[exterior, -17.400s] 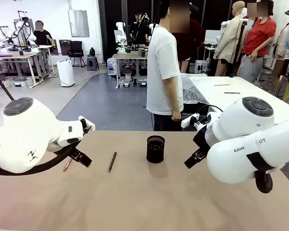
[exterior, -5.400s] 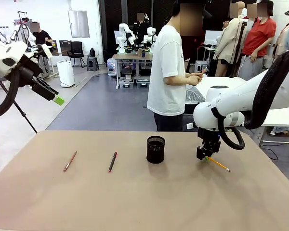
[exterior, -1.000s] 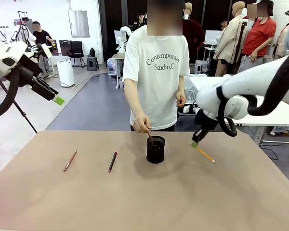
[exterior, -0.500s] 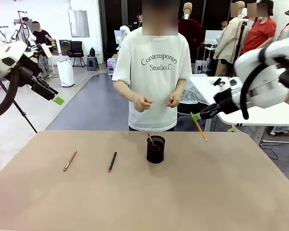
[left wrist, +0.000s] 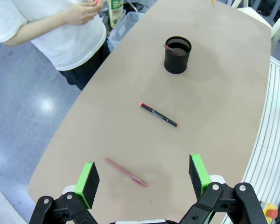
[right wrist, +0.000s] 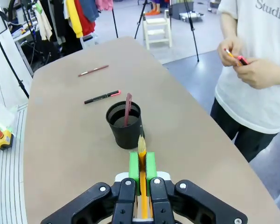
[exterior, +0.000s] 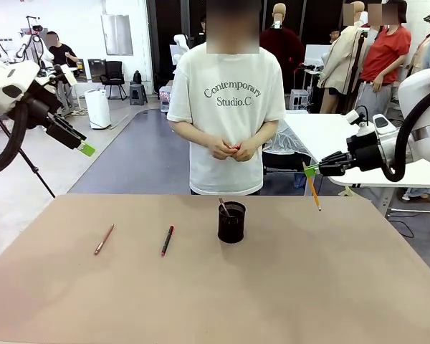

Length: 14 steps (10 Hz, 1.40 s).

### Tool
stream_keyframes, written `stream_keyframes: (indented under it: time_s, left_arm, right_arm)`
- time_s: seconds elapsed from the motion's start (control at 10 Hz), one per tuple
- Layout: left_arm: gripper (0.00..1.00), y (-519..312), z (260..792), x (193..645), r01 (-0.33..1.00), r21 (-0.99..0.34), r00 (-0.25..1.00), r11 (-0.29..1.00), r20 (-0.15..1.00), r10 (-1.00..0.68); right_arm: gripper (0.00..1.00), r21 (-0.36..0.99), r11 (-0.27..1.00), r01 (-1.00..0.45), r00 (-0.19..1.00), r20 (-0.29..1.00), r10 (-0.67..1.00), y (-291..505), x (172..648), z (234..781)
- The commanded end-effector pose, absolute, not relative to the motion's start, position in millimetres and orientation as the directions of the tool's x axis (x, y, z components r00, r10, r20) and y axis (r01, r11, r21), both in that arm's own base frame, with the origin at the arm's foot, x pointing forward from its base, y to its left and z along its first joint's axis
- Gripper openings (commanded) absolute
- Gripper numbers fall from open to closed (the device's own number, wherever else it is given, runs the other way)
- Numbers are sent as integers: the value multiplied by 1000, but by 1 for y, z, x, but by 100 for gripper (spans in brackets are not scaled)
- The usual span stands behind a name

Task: Place the pens into the pen holder.
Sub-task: Pick up a writing instrument from the table and place it into the Pen holder.

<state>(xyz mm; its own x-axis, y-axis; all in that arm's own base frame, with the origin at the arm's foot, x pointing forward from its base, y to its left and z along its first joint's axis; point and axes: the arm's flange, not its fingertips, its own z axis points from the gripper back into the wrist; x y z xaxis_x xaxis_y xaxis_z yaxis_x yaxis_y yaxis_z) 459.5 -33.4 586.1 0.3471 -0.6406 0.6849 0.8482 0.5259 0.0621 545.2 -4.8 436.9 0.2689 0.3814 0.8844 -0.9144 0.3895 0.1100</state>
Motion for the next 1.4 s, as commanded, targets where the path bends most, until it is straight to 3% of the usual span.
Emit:
stream_keyframes:
  time_s: [0.0,0.3,0.5,0.8,1.1,1.3]
  left_arm:
    - [100,-32,587,460,851,62,342,521,687,-641]
    - [100,-32,587,460,851,62,342,521,687,-641]
    - [100,-32,587,460,851,62,342,521,687,-641]
    - [100,-32,587,460,851,62,342,521,687,-641]
    - [100,-32,587,460,851,62,342,521,687,-641]
    - [100,-32,587,460,851,62,342,521,687,-641]
  right_arm:
    - [0,98,377,-921,253,887,386,0,546,441]
    - [0,107,382,-918,263,885,384,0,546,438]
    - [0,86,176,-981,124,967,222,-3,536,447]
    - [0,24,30,-999,27,993,116,-19,543,462]
    - [0,-99,-28,-995,-101,992,79,-20,554,470]
    - [0,-112,-2,-994,-111,990,91,-13,554,468]
